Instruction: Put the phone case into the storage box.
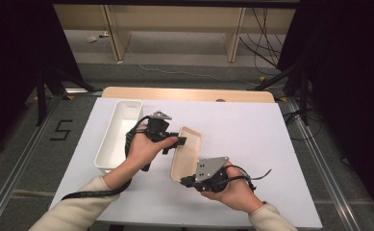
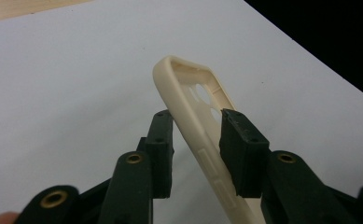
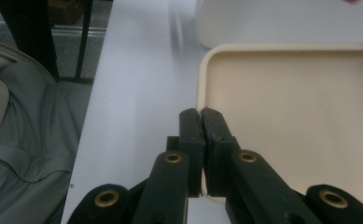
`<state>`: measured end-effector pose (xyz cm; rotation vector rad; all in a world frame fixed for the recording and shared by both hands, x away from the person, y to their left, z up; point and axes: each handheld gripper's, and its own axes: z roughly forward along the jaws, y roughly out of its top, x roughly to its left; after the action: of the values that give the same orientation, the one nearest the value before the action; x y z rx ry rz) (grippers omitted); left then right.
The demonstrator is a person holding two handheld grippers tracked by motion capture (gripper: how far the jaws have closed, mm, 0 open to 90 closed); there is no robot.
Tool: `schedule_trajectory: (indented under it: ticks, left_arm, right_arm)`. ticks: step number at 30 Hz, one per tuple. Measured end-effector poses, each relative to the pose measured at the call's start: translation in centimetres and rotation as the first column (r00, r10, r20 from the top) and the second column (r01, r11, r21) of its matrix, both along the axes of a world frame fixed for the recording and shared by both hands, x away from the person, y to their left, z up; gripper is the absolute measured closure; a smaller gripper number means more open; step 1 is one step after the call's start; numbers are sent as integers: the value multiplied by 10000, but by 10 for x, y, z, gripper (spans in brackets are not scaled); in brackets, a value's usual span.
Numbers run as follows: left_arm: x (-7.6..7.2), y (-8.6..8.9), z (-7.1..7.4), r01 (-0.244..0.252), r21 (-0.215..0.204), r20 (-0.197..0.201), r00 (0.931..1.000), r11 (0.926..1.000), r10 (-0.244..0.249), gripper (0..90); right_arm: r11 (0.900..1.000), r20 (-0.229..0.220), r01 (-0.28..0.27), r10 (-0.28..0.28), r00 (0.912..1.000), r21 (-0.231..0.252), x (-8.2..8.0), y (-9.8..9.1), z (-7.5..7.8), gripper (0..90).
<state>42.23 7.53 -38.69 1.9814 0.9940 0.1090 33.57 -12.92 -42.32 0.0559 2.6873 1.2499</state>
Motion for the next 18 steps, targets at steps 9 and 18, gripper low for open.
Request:
schedule_trajectory:
  ticks: [9, 18]
  left_arm:
    - [-5, -2, 5, -152, -846, 107, 9998, 9963, 162, 754]
    - [-15, -6, 12, -5, -1502, 495, 9987, 9887, 81, 819]
  right_arm:
    - [9993, 88, 142, -139, 9999, -339, 4, 2, -6, 884]
    - [9963, 53, 669, -667, 9978, -540, 9, 2, -11, 876]
